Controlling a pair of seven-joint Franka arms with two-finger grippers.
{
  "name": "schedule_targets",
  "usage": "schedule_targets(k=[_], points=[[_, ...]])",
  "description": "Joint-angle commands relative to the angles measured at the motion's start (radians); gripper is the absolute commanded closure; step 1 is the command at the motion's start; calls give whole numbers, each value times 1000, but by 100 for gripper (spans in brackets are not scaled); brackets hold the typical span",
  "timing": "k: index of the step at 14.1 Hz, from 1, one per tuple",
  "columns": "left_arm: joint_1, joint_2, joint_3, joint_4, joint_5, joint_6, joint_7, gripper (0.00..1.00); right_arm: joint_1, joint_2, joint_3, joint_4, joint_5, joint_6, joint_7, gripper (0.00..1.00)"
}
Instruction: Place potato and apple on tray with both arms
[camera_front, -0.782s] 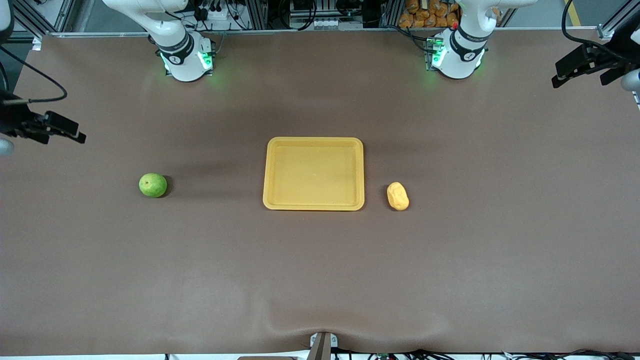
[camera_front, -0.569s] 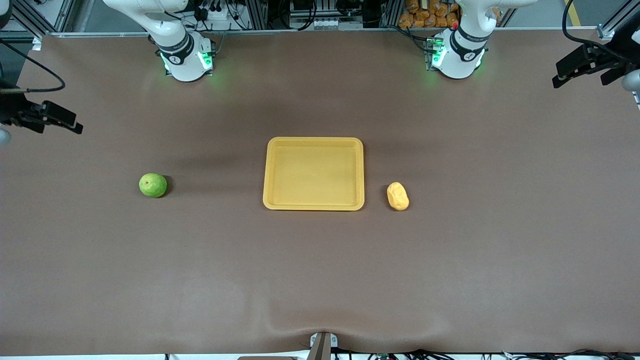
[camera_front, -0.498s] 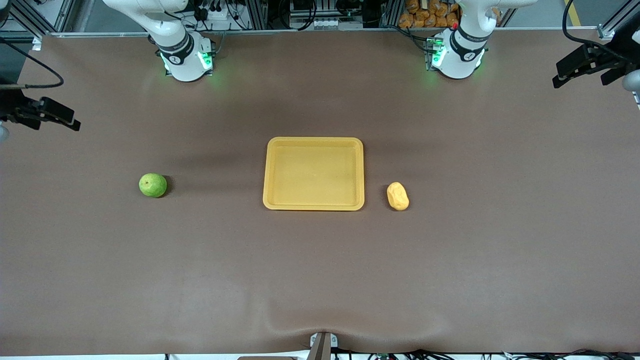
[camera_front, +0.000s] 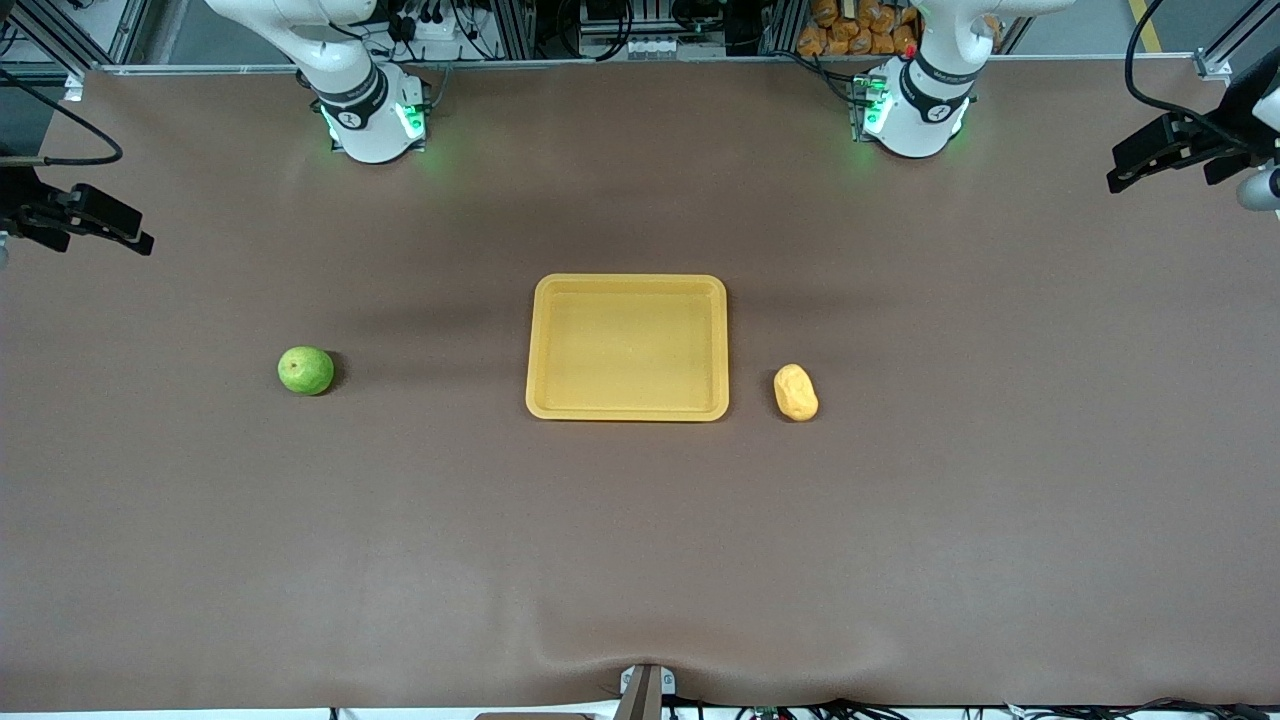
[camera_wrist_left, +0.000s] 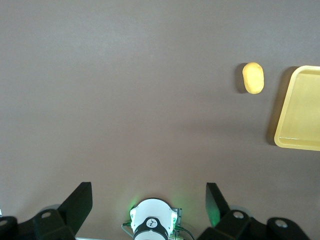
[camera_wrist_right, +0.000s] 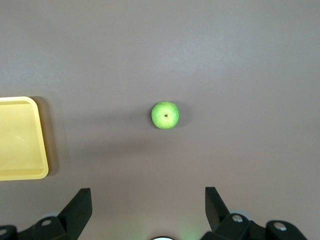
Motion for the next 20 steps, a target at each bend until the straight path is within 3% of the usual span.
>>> schedule_targets(k=[1, 9, 15, 20], points=[[2, -6, -5, 6, 10, -3, -6, 0, -10, 27, 3, -17, -16, 19, 10, 0], [2, -6, -7, -2, 2, -3, -6, 0, -18, 65, 0, -297, -14, 370, -3, 0], [3, 9, -4, -23, -7, 16, -6, 0, 25, 249, 3, -308, -13, 567, -69, 0], [2, -6, -10, -170, -7, 115, -7, 0, -1, 251, 2, -393, -17, 648, -191, 0]])
